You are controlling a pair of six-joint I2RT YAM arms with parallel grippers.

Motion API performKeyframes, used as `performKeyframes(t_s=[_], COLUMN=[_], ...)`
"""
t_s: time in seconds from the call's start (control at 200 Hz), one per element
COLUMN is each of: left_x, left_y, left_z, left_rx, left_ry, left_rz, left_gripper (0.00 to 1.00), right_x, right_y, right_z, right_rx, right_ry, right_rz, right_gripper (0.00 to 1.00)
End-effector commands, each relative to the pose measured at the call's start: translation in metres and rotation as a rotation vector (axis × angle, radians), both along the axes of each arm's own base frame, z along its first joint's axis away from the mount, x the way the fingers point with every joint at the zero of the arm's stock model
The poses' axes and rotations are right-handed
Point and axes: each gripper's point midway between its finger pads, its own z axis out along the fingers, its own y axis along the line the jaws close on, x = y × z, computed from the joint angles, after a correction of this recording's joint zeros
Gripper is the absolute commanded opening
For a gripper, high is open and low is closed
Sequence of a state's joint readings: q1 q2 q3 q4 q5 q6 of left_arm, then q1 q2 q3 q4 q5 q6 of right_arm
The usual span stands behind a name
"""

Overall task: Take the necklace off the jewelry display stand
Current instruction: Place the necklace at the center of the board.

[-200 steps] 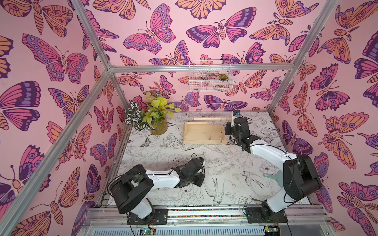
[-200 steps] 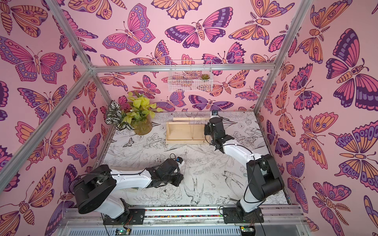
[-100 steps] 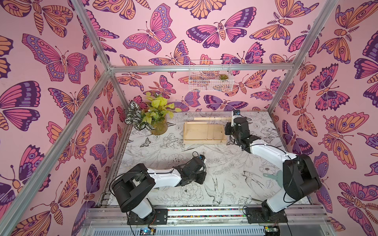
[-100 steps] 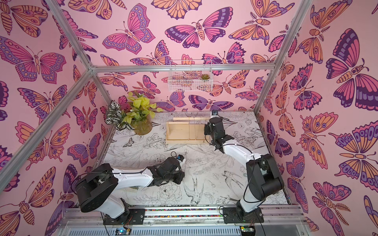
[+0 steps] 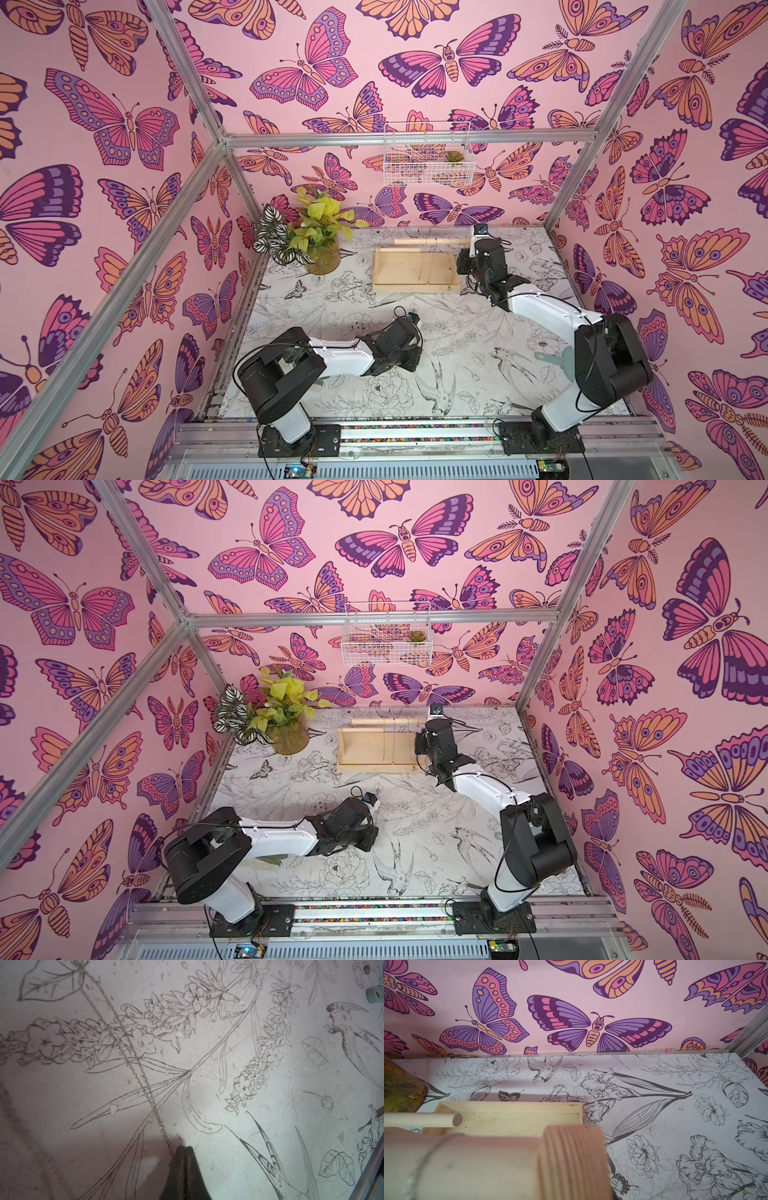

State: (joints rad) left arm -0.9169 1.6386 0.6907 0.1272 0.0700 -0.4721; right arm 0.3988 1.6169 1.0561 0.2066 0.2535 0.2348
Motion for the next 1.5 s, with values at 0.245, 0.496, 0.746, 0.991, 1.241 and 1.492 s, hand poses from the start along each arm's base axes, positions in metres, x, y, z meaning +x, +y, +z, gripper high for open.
performKeyframes(t_s=[0.245,0.496,0.746,0.991,1.241,1.492], left_x=[-0.012,-0.024,-0.031,-0.038,-0.047,-0.056], left_y=[0.013,0.015,0.012,0.014,0.014,0.01], left_z=[-0.006,-0.006,-0.01,-0.015,-0.016,-0.016], left_rx=[0.012,0.005,0.012,0.026,0.023,0.024], left_ry=[0.028,0.039,0.052,0.06,0.064,0.061], left_rz=[0.015,0.014,0.004,0.005,0.0,-0.007], left_gripper=[0.0,0.0,0.0,0.0,0.0,0.0], right_x=[-0.016,-0.015,-0.016,-0.016,-0.017,-0.017], right_y=[-0.001,0.0,0.0,-0.001,-0.001,-0.002], right_z=[-0.057,-0.058,-0.056,-0.054,-0.054,-0.053], right_rx=[-0.019,-0.02,-0.019,-0.018,-0.016,-0.015], right_ry=[0.178,0.179,0.178,0.175,0.174,0.171], right_rz=[0.004,0.006,0.006,0.005,0.004,0.002], right_gripper=[0.16,0.16,0.16,0.16,0.16,0.16])
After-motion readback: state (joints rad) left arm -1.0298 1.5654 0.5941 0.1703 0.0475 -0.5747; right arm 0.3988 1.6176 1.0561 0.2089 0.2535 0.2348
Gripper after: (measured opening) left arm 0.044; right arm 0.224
